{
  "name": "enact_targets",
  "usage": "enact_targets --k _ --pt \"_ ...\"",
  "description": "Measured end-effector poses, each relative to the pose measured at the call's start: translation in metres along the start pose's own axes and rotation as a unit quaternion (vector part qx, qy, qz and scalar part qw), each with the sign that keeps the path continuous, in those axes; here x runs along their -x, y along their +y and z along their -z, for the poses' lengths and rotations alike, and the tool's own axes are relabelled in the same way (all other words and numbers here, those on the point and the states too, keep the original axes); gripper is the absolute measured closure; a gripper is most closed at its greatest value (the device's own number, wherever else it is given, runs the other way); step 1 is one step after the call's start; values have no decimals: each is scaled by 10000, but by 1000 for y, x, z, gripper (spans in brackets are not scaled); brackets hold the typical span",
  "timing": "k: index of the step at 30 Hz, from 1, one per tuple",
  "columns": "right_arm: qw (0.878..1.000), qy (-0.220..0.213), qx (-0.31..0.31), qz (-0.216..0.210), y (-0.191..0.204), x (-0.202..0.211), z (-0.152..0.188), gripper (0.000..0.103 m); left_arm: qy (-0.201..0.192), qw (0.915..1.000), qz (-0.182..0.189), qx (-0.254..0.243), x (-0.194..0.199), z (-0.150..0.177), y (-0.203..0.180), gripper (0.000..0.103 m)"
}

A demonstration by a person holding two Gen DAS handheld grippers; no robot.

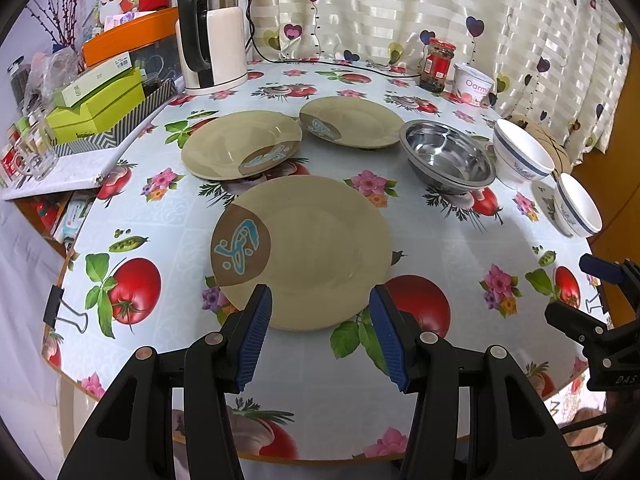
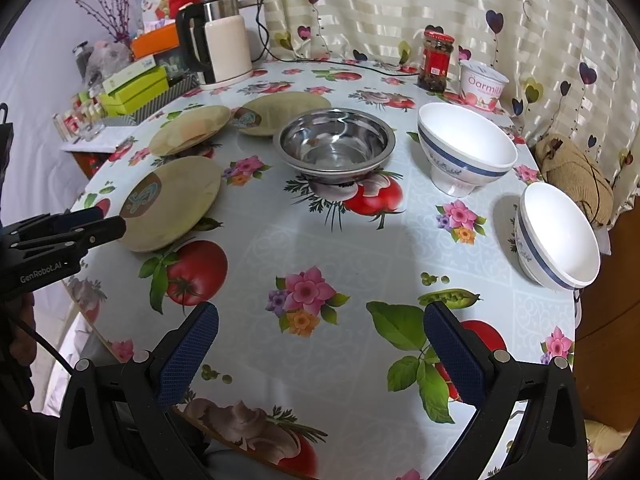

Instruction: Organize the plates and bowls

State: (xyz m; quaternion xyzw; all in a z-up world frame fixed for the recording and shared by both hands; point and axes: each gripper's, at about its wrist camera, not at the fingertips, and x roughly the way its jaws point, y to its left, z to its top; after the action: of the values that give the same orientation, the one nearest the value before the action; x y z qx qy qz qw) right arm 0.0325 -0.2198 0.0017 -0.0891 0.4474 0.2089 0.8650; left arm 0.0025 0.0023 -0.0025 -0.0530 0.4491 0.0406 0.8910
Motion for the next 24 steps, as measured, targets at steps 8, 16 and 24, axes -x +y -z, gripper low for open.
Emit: enact_targets --k 8,16,24 --pt "10000 10 -2 -3 0 -1 -1 0 25 10000 29 20 -1 0 -2 51" --pt "10000 52 19 8 -3 -3 -1 0 36 10000 46 18 -2 -1 -3 51" --pt "10000 53 22 20 -4 -4 -1 0 37 10000 47 5 -3 -2 -5 51"
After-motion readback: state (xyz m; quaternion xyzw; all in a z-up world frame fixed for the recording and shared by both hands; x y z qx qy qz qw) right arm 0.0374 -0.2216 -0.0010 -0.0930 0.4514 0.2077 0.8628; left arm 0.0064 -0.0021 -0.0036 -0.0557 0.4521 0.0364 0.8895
